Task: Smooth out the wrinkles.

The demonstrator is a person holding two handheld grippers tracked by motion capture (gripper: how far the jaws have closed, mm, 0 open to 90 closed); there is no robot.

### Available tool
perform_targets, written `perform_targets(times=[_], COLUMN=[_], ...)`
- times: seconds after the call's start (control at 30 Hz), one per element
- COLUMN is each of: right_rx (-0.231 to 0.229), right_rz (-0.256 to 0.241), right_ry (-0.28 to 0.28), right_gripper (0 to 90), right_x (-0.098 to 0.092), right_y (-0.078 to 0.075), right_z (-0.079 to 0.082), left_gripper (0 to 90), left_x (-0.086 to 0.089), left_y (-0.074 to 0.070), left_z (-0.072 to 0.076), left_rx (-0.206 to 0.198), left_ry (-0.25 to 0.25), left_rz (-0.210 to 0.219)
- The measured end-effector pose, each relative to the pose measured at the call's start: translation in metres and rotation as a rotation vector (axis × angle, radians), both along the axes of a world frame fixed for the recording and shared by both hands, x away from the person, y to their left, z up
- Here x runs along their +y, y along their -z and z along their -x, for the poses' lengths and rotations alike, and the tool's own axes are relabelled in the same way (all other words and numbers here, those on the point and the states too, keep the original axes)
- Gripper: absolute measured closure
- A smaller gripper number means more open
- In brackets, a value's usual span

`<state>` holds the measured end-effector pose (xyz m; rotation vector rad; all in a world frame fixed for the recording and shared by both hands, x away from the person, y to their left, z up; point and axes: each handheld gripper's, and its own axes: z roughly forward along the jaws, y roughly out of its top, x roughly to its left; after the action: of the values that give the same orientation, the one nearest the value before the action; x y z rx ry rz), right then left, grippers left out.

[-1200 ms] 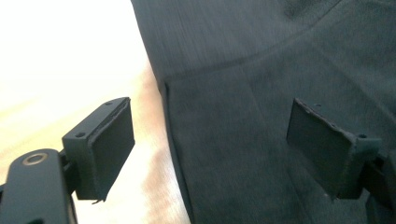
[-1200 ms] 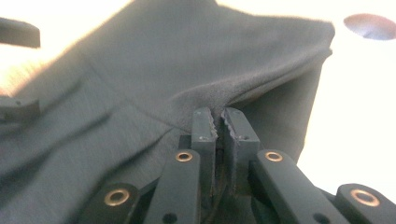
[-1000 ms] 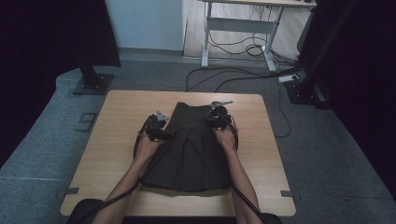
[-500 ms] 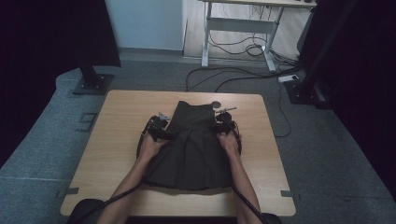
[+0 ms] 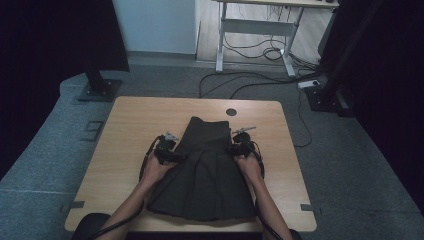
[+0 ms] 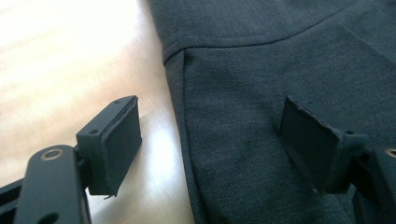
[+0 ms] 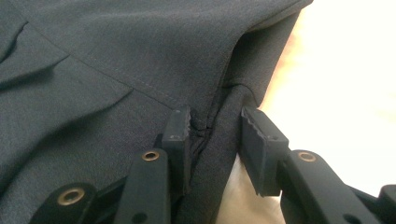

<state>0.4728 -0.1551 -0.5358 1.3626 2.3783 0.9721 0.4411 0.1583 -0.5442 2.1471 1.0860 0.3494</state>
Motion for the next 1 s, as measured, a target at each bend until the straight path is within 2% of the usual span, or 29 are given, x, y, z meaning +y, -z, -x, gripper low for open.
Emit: perform_targets(times=[0.33, 0.47, 0.53, 0.6, 0.63, 0.67, 0.7, 0.77, 0.8, 0.83, 1.0], right_rx=[0.008, 0.013, 0.013, 0.015, 0.022, 0.022, 0.025, 0.021, 0.011, 0.004, -0.03], right_rz=[0.008, 0.01, 0.013, 0.024, 0.052, 0.052, 0.06, 0.036, 0.005, -0.006, -0.031], right_ry=[-0.068, -0.096, -0.106, -0.114, -0.127, -0.127, -0.128, -0.106, -0.093, -0.089, -0.065], right_gripper=[64.0, 63.9, 63.3, 58.7, 50.2, 50.2, 44.9, 37.6, 35.2, 32.0, 23.2], right_x=[0.002, 0.0, -0.002, -0.003, -0.004, -0.004, -0.005, -0.008, -0.009, -0.01, -0.006], right_y=[-0.001, -0.001, -0.001, -0.002, -0.005, -0.005, -0.007, -0.011, -0.015, -0.017, -0.034], right_z=[0.048, 0.067, 0.073, 0.077, 0.077, 0.077, 0.076, 0.073, 0.07, 0.068, 0.051], left_gripper=[20.7, 20.7, 20.7, 20.6, 19.9, 19.9, 18.0, 16.7, 16.5, 16.5, 15.9], left_x=[0.003, 0.003, 0.003, 0.003, 0.003, 0.002, 0.001, 0.0, 0.001, 0.001, 0.0], left_y=[-0.001, -0.001, -0.001, -0.002, -0.003, -0.005, -0.008, -0.017, -0.02, -0.024, -0.041], left_z=[0.062, 0.08, 0.084, 0.082, 0.08, 0.078, 0.075, 0.068, 0.065, 0.061, 0.034], left_rx=[0.013, 0.015, 0.014, 0.023, 0.031, 0.029, 0.017, -0.009, -0.013, -0.016, -0.039], left_ry=[0.078, 0.107, 0.117, 0.136, 0.143, 0.148, 0.149, 0.144, 0.142, 0.139, 0.111], left_rz=[-0.004, -0.001, 0.002, 0.002, -0.003, -0.011, -0.027, -0.038, -0.028, -0.014, 0.018])
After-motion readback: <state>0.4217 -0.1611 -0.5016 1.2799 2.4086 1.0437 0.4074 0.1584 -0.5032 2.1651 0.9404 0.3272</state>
